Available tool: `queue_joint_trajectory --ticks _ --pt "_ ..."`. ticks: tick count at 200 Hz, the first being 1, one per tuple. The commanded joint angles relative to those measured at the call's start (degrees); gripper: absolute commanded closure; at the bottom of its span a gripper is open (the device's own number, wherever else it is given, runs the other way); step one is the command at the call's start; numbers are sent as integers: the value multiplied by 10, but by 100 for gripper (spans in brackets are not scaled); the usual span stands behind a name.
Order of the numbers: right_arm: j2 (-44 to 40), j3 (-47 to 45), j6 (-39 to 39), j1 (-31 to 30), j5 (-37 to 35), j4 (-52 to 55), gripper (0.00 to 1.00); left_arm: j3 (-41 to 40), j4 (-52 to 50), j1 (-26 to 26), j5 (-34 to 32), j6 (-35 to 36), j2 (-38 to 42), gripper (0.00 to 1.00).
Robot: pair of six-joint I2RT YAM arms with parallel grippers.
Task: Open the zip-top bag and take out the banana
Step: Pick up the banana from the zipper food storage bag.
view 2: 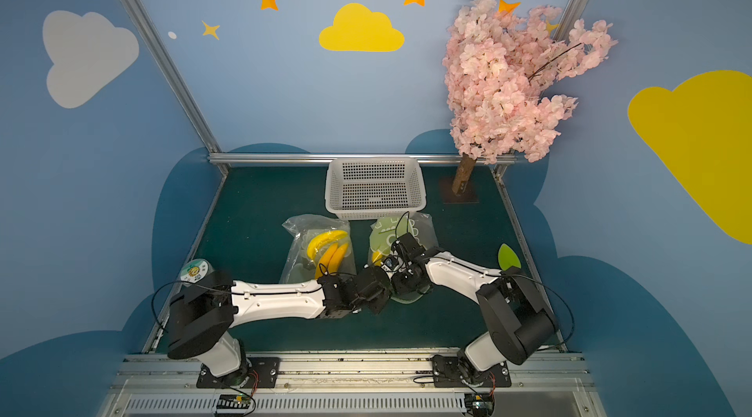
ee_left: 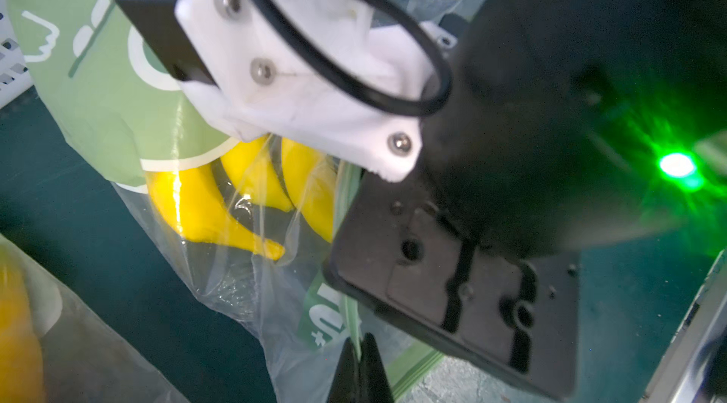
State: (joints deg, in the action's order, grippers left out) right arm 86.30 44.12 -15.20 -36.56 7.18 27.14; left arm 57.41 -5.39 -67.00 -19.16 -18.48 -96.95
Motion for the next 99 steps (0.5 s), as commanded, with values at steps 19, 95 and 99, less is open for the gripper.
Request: queue_joint_trajectory --ticks 19,95,99 --pt "-40 -11 -1 -2 33 33 100 14 -45 10 -14 -16 -9 97" --pt "-50 -3 -24 -2 11 42 100 8 -39 10 -1 -12 -2 97" --pt "-53 -5 -25 -2 8 47 100 9 -39 10 -1 -12 -2 97"
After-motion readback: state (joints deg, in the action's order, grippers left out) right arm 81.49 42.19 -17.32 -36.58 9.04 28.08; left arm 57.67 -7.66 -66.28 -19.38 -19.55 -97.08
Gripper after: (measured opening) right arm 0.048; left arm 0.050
